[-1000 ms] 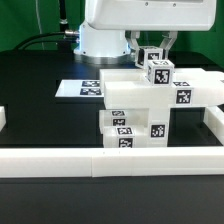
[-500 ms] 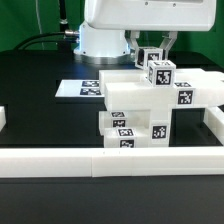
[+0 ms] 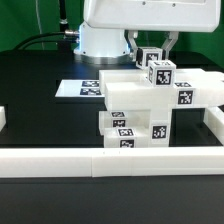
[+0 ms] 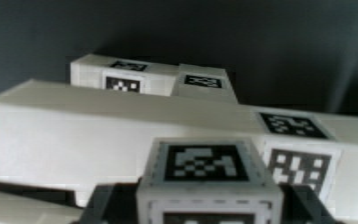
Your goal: Assemble chair
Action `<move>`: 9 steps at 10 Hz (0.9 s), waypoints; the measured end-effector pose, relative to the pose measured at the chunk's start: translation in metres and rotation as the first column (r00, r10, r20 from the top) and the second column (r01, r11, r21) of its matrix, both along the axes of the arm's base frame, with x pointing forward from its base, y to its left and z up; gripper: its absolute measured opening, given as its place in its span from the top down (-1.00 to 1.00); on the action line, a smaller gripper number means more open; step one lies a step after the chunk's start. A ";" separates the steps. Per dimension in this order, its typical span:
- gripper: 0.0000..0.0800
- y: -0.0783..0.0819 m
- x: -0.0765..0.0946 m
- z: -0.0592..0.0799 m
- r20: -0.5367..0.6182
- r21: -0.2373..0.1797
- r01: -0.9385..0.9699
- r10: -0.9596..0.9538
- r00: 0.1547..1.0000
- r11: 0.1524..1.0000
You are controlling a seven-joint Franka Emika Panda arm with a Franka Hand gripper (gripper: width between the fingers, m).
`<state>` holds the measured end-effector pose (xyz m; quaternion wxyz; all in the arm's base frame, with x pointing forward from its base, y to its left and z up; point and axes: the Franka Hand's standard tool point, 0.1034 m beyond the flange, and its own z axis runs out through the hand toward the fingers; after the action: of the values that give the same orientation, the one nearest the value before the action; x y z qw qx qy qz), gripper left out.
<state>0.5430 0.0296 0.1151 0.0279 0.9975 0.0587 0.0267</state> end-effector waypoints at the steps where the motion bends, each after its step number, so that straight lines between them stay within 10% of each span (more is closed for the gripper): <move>1: 0.29 0.000 0.000 0.000 0.004 0.004 0.073 -0.073 0.997 0.997; 9: 0.29 -0.001 0.000 -0.001 0.008 0.065 0.587 -0.588 0.809 0.807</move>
Offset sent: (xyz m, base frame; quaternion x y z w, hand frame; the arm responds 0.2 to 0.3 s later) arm 0.0000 0.0000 0.0000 0.0000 0.0000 0.1938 0.9810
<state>0.5427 0.0283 0.1144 0.0060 0.9667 -0.2536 0.0324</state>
